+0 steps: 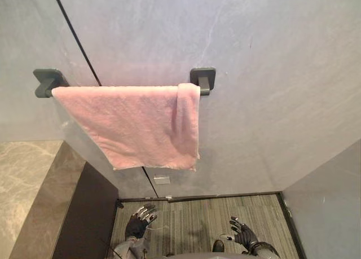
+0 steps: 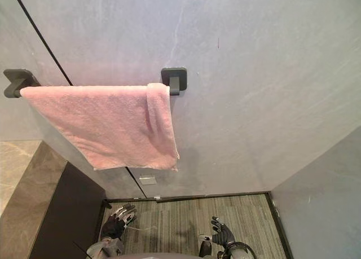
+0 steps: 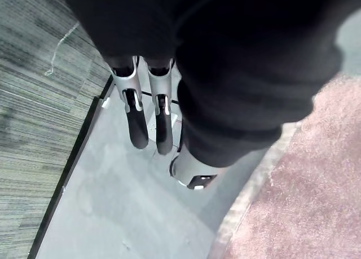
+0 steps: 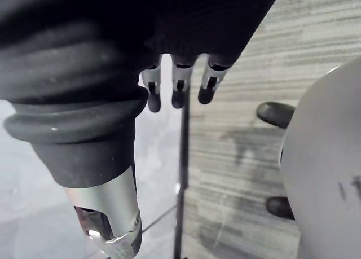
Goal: Organize washtable
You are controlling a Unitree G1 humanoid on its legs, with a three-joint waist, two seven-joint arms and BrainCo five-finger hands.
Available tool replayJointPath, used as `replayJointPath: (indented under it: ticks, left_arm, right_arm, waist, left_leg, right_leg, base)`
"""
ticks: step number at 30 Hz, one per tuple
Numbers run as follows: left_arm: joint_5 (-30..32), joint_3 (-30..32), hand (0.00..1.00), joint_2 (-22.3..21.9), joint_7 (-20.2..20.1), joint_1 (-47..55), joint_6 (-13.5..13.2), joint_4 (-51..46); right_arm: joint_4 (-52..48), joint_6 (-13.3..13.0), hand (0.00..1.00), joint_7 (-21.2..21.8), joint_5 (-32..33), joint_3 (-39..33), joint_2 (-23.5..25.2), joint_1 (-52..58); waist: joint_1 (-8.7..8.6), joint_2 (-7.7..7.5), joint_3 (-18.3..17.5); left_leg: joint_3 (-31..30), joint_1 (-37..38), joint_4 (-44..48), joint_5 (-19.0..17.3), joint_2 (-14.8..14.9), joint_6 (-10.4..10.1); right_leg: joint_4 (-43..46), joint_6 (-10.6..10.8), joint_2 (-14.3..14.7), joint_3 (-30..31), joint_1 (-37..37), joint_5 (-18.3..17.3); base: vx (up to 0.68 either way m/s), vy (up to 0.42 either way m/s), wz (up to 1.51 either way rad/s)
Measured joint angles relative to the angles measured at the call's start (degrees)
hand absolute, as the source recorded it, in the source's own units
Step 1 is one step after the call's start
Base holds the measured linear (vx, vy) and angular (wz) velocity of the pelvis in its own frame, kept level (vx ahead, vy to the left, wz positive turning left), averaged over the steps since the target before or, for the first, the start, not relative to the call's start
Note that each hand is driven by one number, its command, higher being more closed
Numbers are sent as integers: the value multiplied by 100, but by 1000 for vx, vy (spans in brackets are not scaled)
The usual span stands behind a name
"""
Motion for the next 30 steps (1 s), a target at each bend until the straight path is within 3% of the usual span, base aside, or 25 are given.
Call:
replayJointPath:
  ticks: [7,8,19,26,29,30]
  left_arm:
    - [0,14,100,46,2,-24,18,-182]
    - [0,14,0,44,2,-23,18,-182]
    - [79,50,0,41,215,-43,14,-7]
    - [534,433,0,42,493,-249,49,1242]
    - [733,460,0,24,610,-523,59,1565]
    - [748,449,0,-22,692,-658,50,1617]
  right_arm:
    - [42,55,0,-22,-45,-41,147,-51]
    - [42,56,0,-23,-45,-42,146,-56]
    - [260,90,0,-89,-45,-53,144,-167]
    - [937,123,0,-165,-104,-127,121,-513]
    - [982,130,0,-342,-206,-308,93,-786]
    - [983,131,0,-463,-217,-336,87,-951]
  waist:
    - [-11,-18,-5]
    - [-13,-19,-5]
    - [-23,-47,-19]
    - [0,-20,28]
    - [27,-36,155]
    - [32,-20,170]
  left_leg:
    - [-24,1,1,-5,-19,6]
    - [-25,0,4,-5,-18,6]
    - [-41,-53,18,-4,-13,6]
    - [-280,-534,723,-266,27,38]
    - [-552,-906,697,-59,-49,39]
    - [-771,-1236,741,116,-55,-72]
  right_leg:
    - [0,4,-25,-33,5,-2]
    - [0,4,-24,-34,5,-2]
    - [0,7,-23,-53,8,-5]
    - [23,10,-39,-224,-15,-7]
    - [29,-50,-94,-560,-242,65]
    - [216,-119,-101,-743,-534,43]
  base:
    - [7,5,1]
    - [-30,-14,0]
    - [-25,-8,1]
    - [-22,-4,18]
    - [-110,-35,56]
    - [-162,-66,87]
